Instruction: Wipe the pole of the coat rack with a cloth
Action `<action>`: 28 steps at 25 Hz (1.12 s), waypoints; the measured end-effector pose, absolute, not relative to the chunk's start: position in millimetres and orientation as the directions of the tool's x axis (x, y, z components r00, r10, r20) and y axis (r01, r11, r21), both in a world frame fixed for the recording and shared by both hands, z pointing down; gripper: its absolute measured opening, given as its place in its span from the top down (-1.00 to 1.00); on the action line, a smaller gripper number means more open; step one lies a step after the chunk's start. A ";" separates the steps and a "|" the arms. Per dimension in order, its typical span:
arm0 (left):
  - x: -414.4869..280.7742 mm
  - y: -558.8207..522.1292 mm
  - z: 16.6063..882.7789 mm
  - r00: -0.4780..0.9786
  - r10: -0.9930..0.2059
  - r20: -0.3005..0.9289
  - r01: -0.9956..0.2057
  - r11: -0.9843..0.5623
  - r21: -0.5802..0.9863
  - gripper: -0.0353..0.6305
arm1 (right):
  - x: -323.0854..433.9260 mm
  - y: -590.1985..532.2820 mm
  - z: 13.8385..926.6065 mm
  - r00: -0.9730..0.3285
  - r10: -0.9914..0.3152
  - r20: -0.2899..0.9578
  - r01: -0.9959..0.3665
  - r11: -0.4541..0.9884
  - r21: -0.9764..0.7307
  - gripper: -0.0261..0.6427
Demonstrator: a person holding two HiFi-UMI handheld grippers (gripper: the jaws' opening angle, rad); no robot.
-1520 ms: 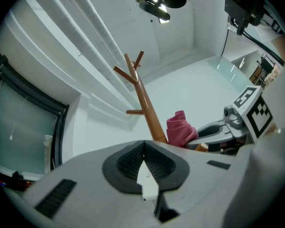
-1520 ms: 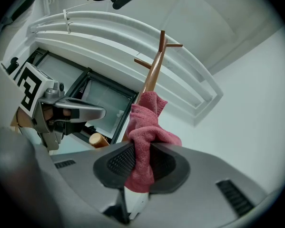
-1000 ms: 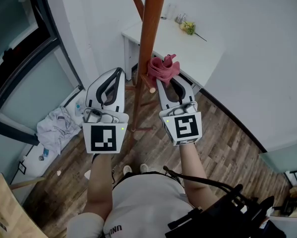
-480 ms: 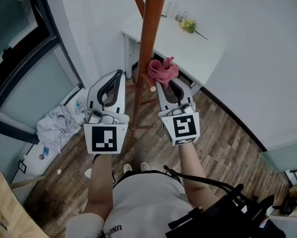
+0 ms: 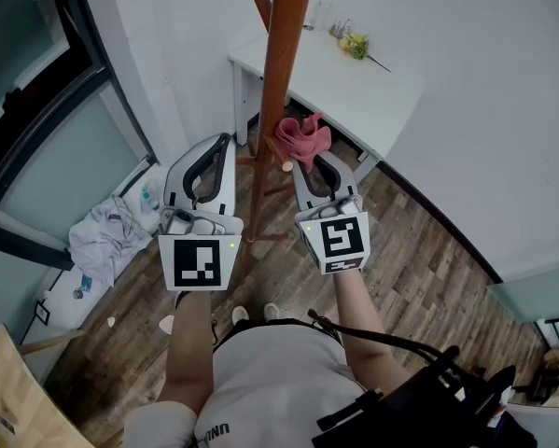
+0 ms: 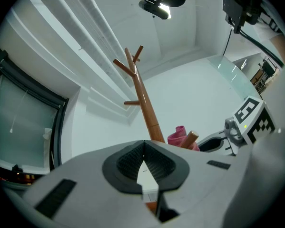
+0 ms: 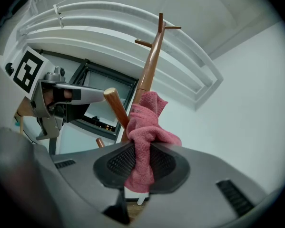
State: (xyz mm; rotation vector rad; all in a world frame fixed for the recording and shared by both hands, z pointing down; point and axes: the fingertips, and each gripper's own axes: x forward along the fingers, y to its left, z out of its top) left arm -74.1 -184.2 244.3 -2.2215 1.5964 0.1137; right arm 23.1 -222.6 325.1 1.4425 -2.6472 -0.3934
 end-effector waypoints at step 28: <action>-68.2 -182.2 256.5 0.354 -0.898 -0.261 -0.918 -0.280 -0.280 0.85 | 21.7 -220.8 375.2 -0.549 -0.832 0.081 -0.804 0.552 0.221 0.69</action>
